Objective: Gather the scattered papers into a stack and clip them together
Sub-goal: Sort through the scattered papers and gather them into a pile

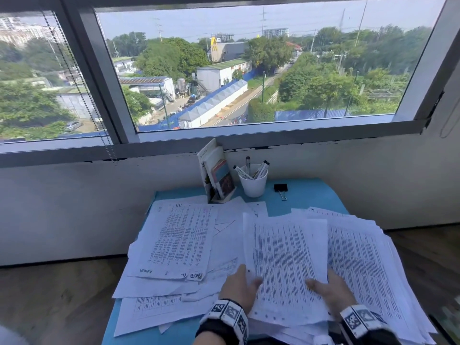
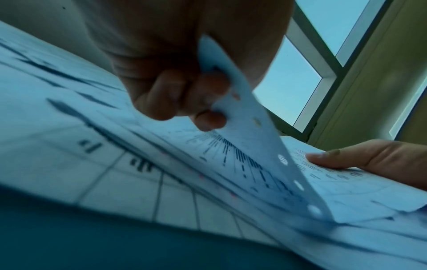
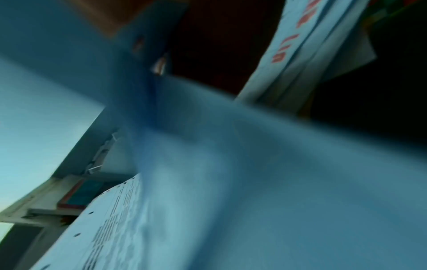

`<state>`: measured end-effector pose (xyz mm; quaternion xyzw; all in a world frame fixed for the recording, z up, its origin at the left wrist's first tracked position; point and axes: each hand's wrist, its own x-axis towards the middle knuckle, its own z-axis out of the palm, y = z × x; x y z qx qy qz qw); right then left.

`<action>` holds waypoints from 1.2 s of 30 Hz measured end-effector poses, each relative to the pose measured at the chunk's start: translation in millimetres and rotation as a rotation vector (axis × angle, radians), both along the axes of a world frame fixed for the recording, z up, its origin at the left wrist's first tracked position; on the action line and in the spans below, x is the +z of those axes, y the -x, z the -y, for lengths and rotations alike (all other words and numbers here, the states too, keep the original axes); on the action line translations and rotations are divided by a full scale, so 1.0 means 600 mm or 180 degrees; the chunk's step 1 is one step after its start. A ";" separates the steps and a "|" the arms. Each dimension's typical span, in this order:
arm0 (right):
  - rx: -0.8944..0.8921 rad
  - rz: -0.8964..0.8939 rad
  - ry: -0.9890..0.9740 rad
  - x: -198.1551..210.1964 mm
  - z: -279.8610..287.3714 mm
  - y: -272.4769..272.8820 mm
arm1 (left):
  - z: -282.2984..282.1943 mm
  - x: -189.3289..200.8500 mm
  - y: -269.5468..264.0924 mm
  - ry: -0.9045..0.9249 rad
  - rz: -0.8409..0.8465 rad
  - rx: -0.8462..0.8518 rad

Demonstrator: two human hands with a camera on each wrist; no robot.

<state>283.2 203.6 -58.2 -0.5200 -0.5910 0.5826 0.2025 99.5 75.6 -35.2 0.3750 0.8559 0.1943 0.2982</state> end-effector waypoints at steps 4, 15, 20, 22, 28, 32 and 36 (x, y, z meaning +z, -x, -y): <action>-0.0335 -0.0275 0.0015 0.044 -0.026 -0.032 | 0.016 -0.013 0.049 -0.0407 -0.0347 0.0414; -0.0615 0.1658 -0.0568 0.006 -0.164 -0.202 | 0.065 -0.049 0.164 0.0391 -0.1357 0.0444; -0.0649 0.2338 -0.0620 -0.003 -0.151 -0.178 | 0.061 -0.059 0.167 0.0621 -0.1380 0.0331; -0.0656 0.2578 -0.0751 -0.002 -0.145 -0.171 | 0.057 -0.057 0.168 0.0629 -0.1411 0.0332; -0.1536 0.2370 -0.1739 0.038 -0.111 -0.117 | 0.055 -0.041 0.177 0.0613 -0.1480 0.0286; -0.1021 0.1552 -0.2227 0.092 -0.033 -0.032 | 0.058 -0.012 0.165 -0.0595 -0.1335 0.0910; 0.0341 0.0008 0.0101 0.103 0.064 0.082 | 0.044 0.003 0.088 -0.2001 -0.1101 0.0055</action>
